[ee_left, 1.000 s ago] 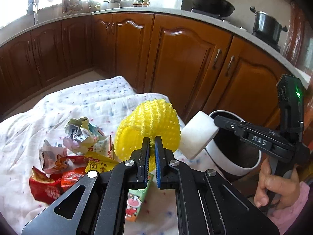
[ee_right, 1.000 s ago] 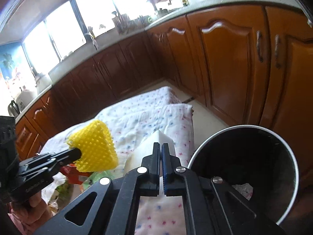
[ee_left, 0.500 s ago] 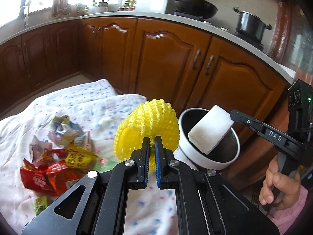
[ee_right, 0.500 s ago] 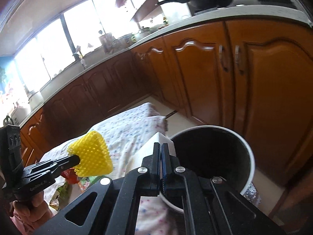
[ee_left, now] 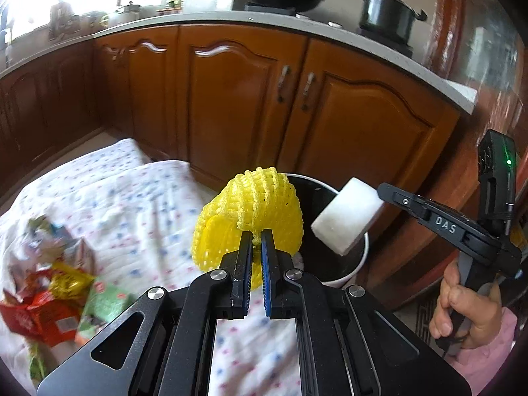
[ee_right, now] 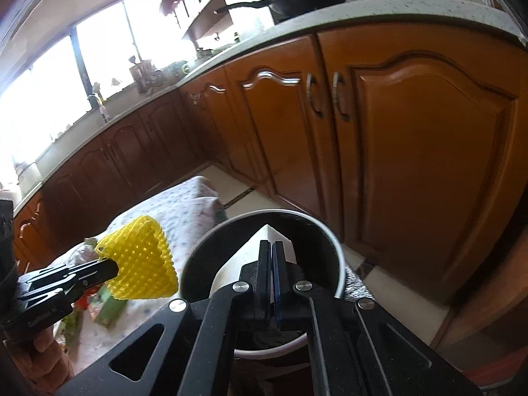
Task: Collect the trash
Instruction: 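Carry the yellow net and white sponge over the bin and release both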
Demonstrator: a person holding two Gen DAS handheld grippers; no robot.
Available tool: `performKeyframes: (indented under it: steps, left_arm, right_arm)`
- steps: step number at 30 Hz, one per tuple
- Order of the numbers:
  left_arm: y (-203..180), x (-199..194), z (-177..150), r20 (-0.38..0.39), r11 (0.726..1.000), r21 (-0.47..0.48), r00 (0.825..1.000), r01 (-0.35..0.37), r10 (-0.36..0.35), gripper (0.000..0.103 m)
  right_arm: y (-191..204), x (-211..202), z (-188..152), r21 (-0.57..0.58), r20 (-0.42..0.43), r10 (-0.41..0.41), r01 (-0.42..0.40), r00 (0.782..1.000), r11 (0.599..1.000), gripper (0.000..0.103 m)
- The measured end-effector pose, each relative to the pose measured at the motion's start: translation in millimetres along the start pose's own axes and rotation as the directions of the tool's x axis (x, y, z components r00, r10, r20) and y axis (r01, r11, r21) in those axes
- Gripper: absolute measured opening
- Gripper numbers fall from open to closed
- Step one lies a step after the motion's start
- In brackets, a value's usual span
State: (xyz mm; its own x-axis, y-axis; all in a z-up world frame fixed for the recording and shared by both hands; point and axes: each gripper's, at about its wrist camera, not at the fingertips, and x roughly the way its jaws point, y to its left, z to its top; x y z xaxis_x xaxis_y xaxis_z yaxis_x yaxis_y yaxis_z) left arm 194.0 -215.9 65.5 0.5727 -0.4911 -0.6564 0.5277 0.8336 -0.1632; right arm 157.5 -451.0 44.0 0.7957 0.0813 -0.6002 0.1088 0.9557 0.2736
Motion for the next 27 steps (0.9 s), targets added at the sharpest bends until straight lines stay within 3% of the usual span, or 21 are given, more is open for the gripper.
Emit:
performKeyframes:
  steps: [9, 16, 20, 21, 22, 23, 24, 27]
  left_arm:
    - [-40.0, 52.4, 17.6, -0.074, 0.998, 0.053, 0.997, 0.029, -0.025, 0.005]
    - [-42.8, 84.2, 12.1, -0.146, 0.999, 0.046, 0.989, 0.025, -0.018, 0.005]
    - [-39.8, 91.6, 9.5, -0.169, 0.999, 0.036, 0.985, 0.029, -0.022, 0.009]
    - [-40.3, 93.0, 9.4, -0.174, 0.999, 0.033, 0.984, 0.032, -0.026, 0.017]
    - [-41.2, 94.9, 10.4, -0.176, 0.999, 0.03, 0.984, 0.033, -0.027, 0.035]
    - [-40.1, 93.9, 10.0, -0.171, 0.999, 0.026, 0.985, 0.031, -0.026, 0.045]
    - [-38.6, 92.7, 10.3, -0.161, 0.999, 0.023, 0.987, 0.027, -0.023, 0.056]
    - [-36.7, 86.0, 7.2, -0.149, 0.999, 0.016, 0.988, 0.033, -0.031, 0.056]
  right_arm:
    - [-14.1, 20.4, -6.2, -0.011, -0.045, -0.029, 0.029, 0.999, 1.0, 0.001]
    - [-16.9, 37.6, -9.0, -0.02, -0.078, -0.033, 0.032, 0.996, 0.999, 0.001]
    - [-22.4, 42.1, -7.8, 0.007, -0.086, -0.018, 0.018, 0.996, 1.0, 0.012]
    - [-23.9, 42.1, -7.8, 0.018, -0.087, -0.01, 0.011, 0.996, 1.0, 0.017]
    - [-24.8, 41.3, -8.0, 0.027, -0.085, -0.002, 0.005, 0.996, 1.0, 0.03]
    - [-25.1, 39.4, -8.5, 0.033, -0.08, 0.005, -0.002, 0.997, 0.999, 0.043]
    - [-25.5, 39.8, -8.0, 0.035, -0.076, 0.008, -0.005, 0.997, 0.999, 0.046]
    - [-22.7, 34.9, -9.4, 0.044, -0.07, 0.028, -0.025, 0.997, 0.999, 0.048]
